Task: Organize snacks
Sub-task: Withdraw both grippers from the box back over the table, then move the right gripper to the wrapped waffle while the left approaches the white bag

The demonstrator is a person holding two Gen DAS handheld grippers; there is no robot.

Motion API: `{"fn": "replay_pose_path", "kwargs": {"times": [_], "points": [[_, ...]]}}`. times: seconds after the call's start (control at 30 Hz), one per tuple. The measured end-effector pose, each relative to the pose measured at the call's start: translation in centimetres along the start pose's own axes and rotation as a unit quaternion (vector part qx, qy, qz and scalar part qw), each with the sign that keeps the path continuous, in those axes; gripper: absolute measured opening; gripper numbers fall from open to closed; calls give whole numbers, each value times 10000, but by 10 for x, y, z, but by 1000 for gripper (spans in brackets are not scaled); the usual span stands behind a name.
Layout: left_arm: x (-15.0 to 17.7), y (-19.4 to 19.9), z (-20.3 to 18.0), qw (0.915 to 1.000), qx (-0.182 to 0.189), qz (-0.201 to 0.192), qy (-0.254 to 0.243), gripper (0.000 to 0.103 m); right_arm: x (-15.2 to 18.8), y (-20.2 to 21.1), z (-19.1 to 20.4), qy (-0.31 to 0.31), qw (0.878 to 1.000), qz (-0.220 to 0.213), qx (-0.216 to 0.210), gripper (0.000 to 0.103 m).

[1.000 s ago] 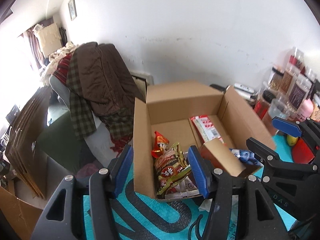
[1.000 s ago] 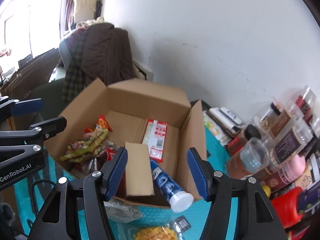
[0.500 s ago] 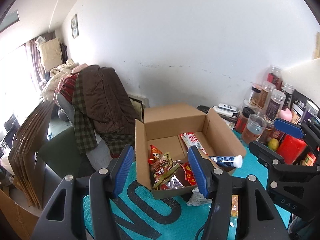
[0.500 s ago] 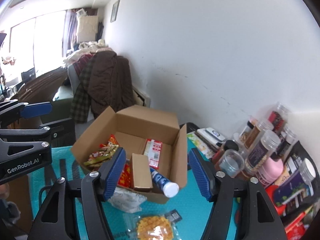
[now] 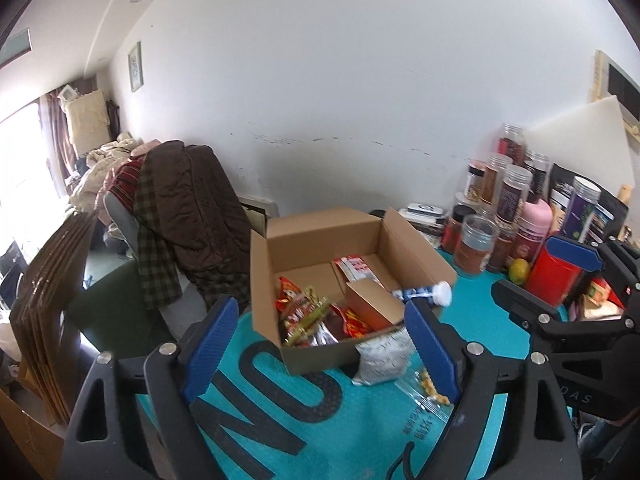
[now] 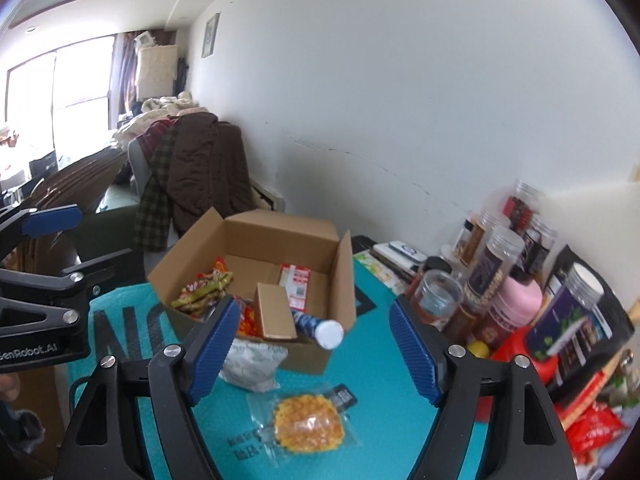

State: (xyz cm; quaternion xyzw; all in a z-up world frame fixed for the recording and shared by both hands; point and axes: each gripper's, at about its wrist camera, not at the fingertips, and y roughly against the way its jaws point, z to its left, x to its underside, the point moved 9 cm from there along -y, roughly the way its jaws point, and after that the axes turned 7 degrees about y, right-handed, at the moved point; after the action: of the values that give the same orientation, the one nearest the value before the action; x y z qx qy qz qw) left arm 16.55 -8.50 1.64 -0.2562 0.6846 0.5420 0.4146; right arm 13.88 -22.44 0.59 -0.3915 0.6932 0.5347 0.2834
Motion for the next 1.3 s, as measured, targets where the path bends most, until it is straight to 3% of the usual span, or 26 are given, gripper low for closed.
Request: {"fn": "replay_pose_path", "kwargs": {"times": [0.27,0.47,1.17,1.3], "points": [[30,0,-10,9993,335,169,0,86,34,3,0,-231,9994,250,67,84],[51,-8,-13,9986,382,351,45,86,61,-5,3,-337,9982,502,48,84],[130,-69,-7,9865,502,1462,537,86,146,-71,24,-583,9847,1624,-230,84],[139,-78,-7,9842,519,1597,562,86,164,-87,25,-870,9771,1922,-265,90]]}}
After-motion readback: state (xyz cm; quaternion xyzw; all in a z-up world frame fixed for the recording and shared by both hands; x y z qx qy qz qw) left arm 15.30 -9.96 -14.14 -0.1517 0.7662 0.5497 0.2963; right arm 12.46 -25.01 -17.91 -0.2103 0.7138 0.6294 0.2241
